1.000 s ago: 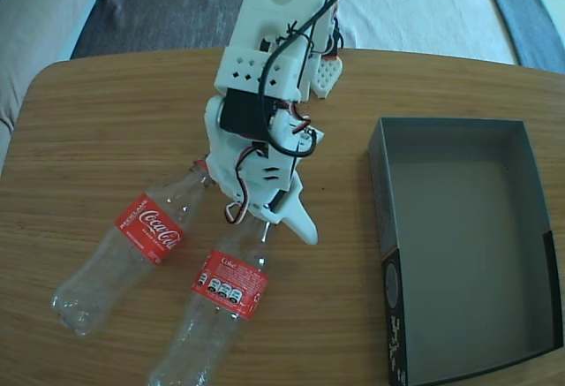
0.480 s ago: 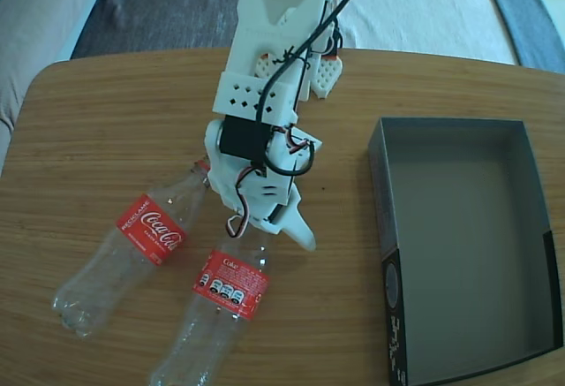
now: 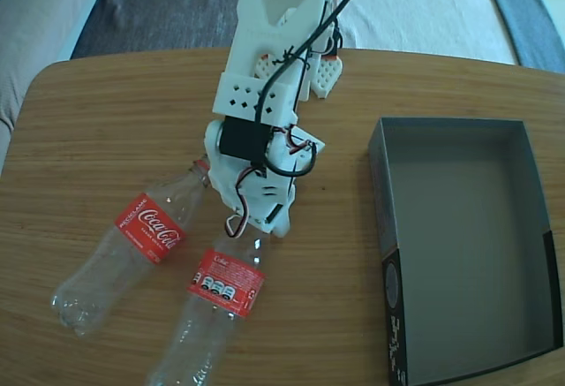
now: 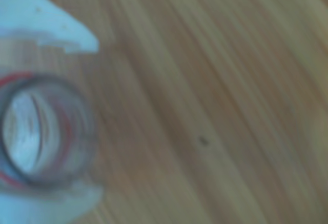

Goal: Grasp the bottles and put them in the box.

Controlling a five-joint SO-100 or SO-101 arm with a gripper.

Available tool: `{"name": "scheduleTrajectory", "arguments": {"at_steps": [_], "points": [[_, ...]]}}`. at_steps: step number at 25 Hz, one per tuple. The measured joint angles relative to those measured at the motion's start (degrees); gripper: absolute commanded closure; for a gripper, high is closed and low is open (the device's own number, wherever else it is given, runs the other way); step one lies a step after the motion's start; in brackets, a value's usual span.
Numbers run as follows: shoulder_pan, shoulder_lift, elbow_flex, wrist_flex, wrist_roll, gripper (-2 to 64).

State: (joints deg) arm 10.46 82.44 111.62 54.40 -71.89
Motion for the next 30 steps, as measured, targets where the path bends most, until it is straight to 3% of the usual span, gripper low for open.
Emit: {"name": "scheduleTrajectory", "arguments": {"at_steps": [1,17,26,30], "points": [[0.0,0.0,-0.79,0.18,1.32,58.1],[0.26,3.16,-5.71,1.76,7.56,58.4],[-4.13,16.08,-15.82,15.73,12.83,58.7],[-8.7,17.67,-23.03,25.58,16.96,58.8]]}}
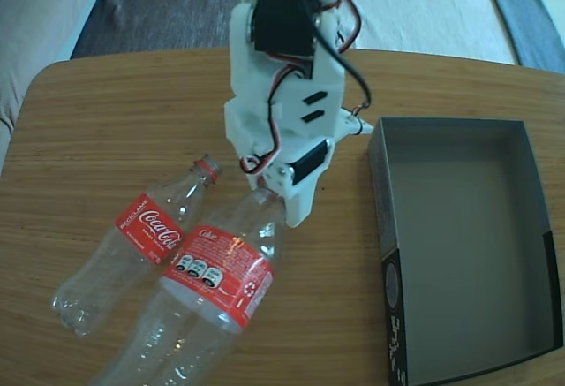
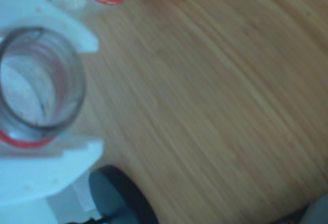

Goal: Grasp the bottles and put them in the box.

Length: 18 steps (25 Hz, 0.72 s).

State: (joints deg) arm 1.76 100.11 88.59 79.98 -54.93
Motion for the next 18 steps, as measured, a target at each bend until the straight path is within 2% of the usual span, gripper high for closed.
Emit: {"name": "scheduleTrajectory", "arguments": {"at_steps": [3,6,12,18], "points": [[-5.1,0.0,-6.42,8.17,2.99,58.9],[-9.14,0.09,-10.9,13.54,5.1,58.9],[-18.81,0.44,-15.56,14.33,10.02,59.0],[-30.15,0.44,-15.91,14.33,13.71,59.0]]}}
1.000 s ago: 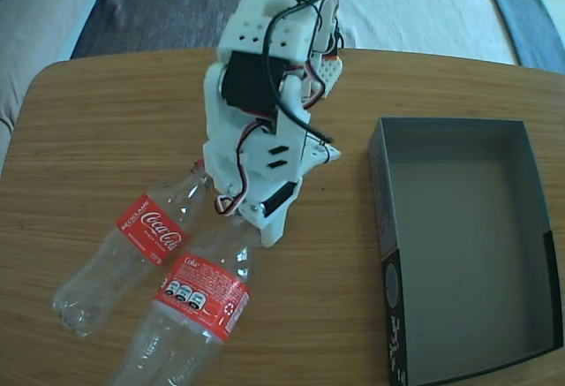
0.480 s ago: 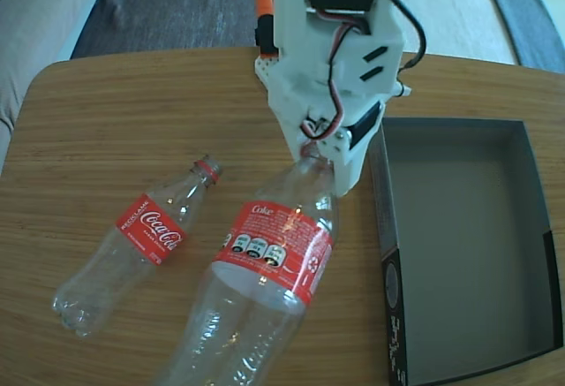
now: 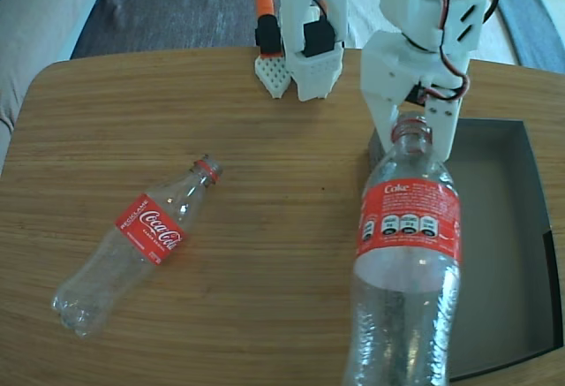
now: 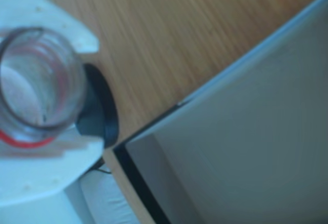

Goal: Grasp the bottles and put them in the box.

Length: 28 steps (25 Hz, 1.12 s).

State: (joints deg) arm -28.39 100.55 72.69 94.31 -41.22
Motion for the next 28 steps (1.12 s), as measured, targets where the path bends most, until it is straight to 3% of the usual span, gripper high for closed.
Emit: {"name": "scheduleTrajectory", "arguments": {"at_steps": [6,12,19,28], "points": [[-13.71,0.0,0.09,0.0,4.22,59.0],[-23.12,0.0,8.44,0.0,8.35,59.0],[-24.35,0.0,16.61,0.0,8.96,58.9],[-24.43,0.0,20.65,-5.63,8.88,58.9]]}}
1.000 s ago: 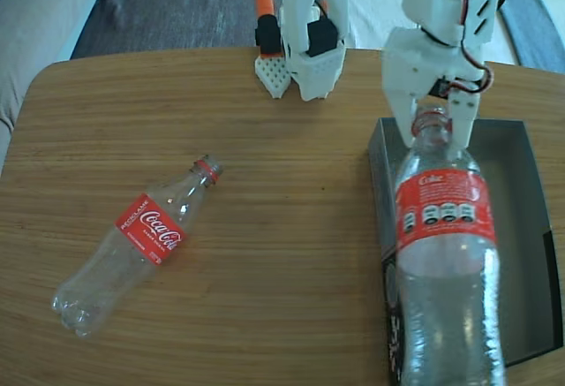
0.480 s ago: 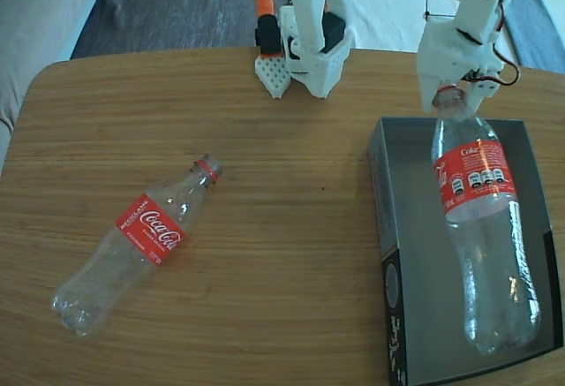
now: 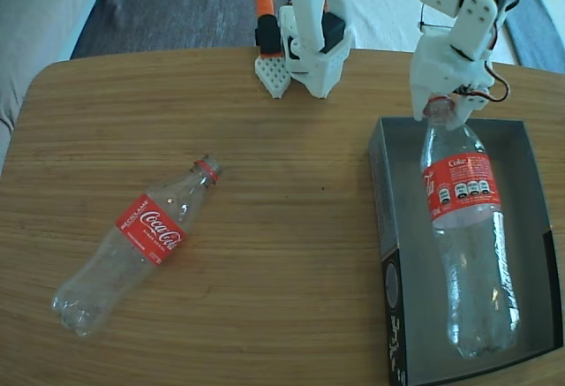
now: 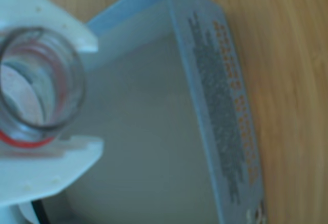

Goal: Grasp the bottles and put them in the box.

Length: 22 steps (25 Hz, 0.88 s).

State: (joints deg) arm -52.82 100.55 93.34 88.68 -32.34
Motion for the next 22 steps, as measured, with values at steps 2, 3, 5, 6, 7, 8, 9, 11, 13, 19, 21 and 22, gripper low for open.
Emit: {"name": "scheduleTrajectory", "arguments": {"at_steps": [2,3,5,6,7,8,9,11,13,19,21,22], "points": [[0.0,0.0,0.0,-0.44,-0.18,58.9],[0.0,-0.09,0.0,-0.44,-0.18,58.9],[0.35,-1.41,0.0,-0.44,-0.53,58.9],[0.97,-2.2,0.09,-0.97,-0.88,58.9],[1.41,-2.64,0.09,-1.76,-0.26,58.9],[1.49,-2.99,0.09,-2.64,-0.79,58.9],[1.32,-3.25,0.09,-3.34,-0.88,58.9],[0.97,-4.04,0.09,-3.87,-1.14,58.9],[1.32,-5.54,0.09,-4.04,-1.14,58.9],[1.58,-8.61,0.09,-6.06,-0.79,58.9],[1.93,-9.49,0.09,-6.15,-1.14,58.9],[2.46,-9.93,0.09,-6.59,-0.88,58.9]]}}
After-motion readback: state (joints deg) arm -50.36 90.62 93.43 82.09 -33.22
